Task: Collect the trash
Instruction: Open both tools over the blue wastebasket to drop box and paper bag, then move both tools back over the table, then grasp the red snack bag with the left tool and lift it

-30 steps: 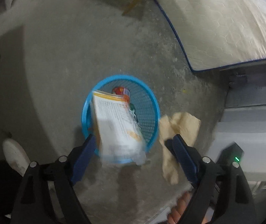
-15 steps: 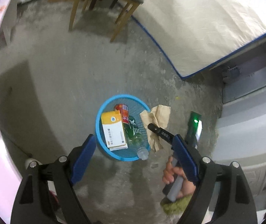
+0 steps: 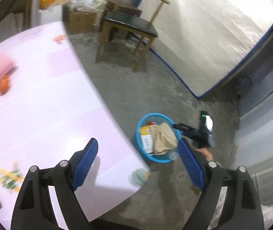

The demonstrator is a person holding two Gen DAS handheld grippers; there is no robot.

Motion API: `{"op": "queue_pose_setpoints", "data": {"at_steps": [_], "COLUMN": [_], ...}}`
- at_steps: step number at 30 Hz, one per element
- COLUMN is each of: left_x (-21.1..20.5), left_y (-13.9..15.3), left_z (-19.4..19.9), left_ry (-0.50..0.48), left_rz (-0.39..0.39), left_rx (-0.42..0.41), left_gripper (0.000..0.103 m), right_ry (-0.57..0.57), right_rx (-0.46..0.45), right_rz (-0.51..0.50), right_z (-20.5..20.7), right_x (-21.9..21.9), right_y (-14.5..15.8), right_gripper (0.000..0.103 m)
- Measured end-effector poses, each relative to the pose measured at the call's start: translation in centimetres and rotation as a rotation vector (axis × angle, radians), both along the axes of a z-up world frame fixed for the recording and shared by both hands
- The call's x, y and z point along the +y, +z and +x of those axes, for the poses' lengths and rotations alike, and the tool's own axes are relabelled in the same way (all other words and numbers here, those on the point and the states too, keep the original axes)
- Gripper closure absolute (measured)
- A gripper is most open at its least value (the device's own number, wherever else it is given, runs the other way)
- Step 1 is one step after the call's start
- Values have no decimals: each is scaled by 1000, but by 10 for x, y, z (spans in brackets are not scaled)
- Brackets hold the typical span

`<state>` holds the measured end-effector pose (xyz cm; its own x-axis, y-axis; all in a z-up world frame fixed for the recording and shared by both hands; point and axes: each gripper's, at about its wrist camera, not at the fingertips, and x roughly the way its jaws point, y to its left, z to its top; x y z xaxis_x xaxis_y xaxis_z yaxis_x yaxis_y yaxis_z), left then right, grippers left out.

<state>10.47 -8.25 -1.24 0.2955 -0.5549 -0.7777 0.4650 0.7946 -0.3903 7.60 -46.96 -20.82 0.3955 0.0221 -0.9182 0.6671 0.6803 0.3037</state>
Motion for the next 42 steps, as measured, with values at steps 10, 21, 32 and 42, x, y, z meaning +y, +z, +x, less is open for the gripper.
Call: {"op": "queue_pose_setpoints", "data": {"at_steps": [10, 21, 32, 42], "left_x": [126, 251, 324, 361], "left_y": [8, 3, -30, -55], "left_z": [-30, -57, -64, -50], "left_ry": [186, 476, 659, 707], "left_rz": [-48, -61, -73, -163], "left_rx": [-78, -182, -126, -8], "left_gripper": [19, 17, 15, 31], "right_ry": [-16, 412, 997, 1177], "right_rx": [-157, -431, -450, -242], "right_rz": [-102, -160, 117, 261], "right_z": [-36, 28, 114, 137], "right_x": [22, 172, 397, 516], "right_y": [84, 212, 211, 162], "right_gripper": [27, 21, 22, 71]}}
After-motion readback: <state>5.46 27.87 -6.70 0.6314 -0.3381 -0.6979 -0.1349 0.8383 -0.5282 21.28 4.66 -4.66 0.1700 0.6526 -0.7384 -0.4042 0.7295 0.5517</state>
